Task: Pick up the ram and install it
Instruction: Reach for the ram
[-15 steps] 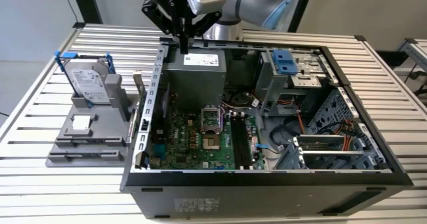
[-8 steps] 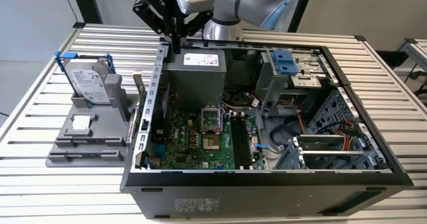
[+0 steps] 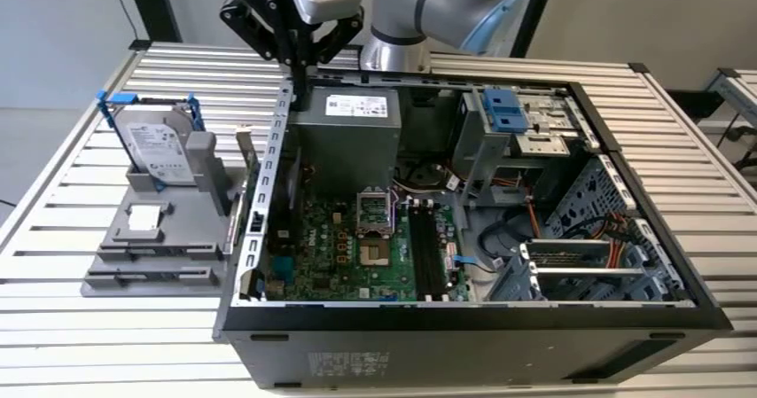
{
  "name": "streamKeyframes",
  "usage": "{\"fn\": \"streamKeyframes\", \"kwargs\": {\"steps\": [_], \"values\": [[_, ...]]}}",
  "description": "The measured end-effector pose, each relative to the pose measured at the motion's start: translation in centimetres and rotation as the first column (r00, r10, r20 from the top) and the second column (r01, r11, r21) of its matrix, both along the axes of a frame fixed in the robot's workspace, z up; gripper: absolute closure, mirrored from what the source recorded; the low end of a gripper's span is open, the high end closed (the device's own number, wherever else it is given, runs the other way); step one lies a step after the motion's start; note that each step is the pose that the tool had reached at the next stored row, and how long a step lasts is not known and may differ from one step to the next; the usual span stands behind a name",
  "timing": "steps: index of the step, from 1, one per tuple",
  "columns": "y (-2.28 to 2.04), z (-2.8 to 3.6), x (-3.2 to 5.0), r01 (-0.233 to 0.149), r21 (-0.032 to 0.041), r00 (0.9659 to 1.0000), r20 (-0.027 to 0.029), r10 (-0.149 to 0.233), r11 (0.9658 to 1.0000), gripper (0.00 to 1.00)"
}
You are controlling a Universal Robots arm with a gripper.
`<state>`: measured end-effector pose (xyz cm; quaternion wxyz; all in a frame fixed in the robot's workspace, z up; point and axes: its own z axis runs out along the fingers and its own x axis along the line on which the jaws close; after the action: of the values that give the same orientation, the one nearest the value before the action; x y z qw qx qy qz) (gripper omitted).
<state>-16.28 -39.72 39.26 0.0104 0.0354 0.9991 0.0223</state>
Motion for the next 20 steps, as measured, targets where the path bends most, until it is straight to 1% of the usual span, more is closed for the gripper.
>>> {"fn": "streamKeyframes", "kwargs": {"steps": [7,20], "values": [[0.02,0.0,-1.27,0.0,-0.0012,1.0,0.0,0.0,1.0,1.0],[0.07,0.0,-2.95,0.0,-0.0049,1.0,0.0,0.0,1.0,1.0]]}}
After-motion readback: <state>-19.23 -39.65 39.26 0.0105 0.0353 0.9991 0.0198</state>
